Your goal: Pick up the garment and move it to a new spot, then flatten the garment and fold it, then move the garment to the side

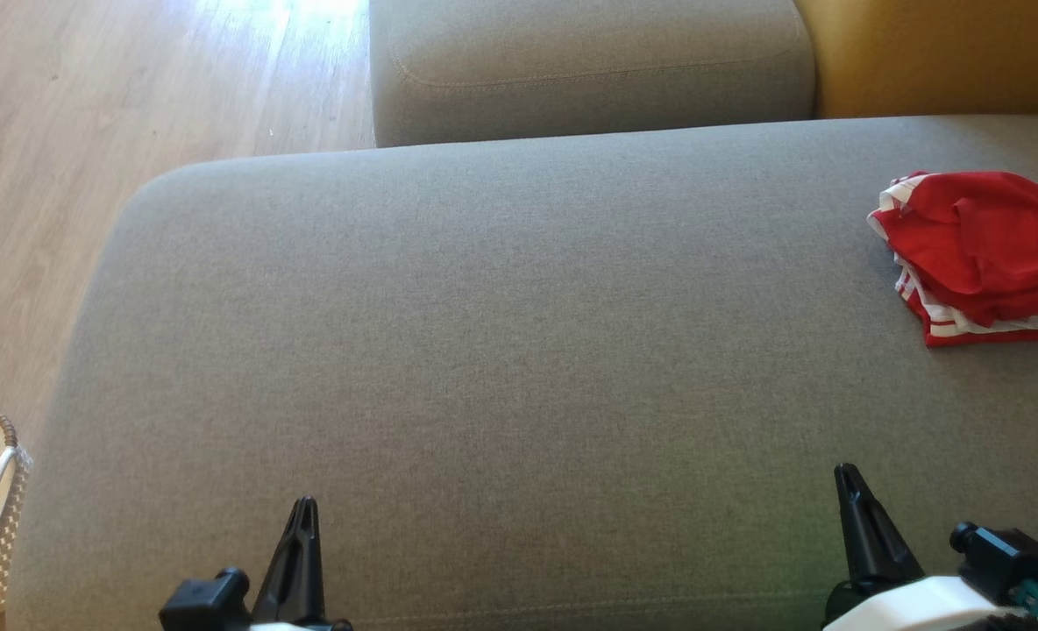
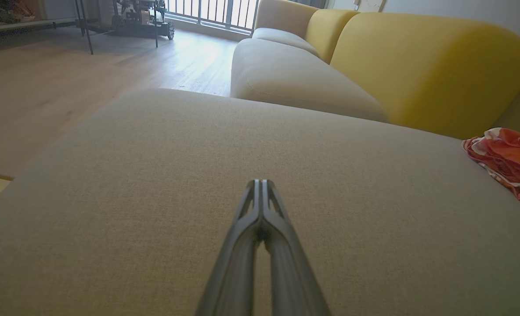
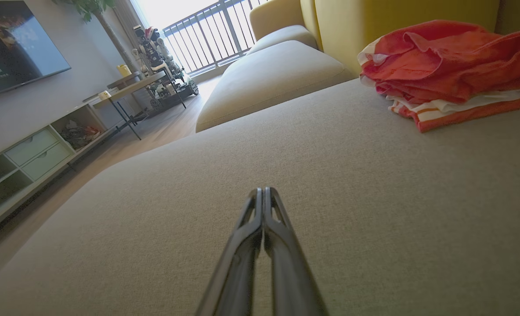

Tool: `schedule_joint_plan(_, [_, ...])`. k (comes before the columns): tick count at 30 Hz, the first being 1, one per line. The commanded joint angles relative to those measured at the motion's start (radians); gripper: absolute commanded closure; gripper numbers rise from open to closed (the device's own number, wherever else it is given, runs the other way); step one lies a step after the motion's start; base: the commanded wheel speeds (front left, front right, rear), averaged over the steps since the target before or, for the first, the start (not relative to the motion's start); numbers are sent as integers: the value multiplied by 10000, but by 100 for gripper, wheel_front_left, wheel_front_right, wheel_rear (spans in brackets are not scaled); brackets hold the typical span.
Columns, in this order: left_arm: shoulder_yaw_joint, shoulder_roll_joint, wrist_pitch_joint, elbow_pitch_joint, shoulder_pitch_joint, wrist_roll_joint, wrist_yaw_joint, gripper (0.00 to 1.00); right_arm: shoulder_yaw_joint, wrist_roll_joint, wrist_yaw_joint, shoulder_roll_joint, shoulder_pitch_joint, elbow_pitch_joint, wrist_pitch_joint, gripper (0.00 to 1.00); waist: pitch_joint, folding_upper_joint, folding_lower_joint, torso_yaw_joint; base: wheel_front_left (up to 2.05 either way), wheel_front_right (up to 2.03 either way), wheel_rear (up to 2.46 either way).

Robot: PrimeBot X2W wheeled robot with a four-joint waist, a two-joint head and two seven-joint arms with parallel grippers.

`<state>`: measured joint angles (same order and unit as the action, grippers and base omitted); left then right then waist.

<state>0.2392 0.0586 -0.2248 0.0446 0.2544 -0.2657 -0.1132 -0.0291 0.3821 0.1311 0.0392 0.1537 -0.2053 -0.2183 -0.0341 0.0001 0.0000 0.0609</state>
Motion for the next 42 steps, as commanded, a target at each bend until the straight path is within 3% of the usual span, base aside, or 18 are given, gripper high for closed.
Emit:
schedule_joint_plan(1, [-214,90,41,-222,-445,-251,67,100,-7,256,0,121,-433,269,71,100,3,-1,0,-4,0,0,0])
schedule_joint_plan(42, [-1109,263,1012,622,-1621,-5386,956,100,-95,4872,-2,278,-1228,31,1089,100,136,-1,0,-227,0,0,0])
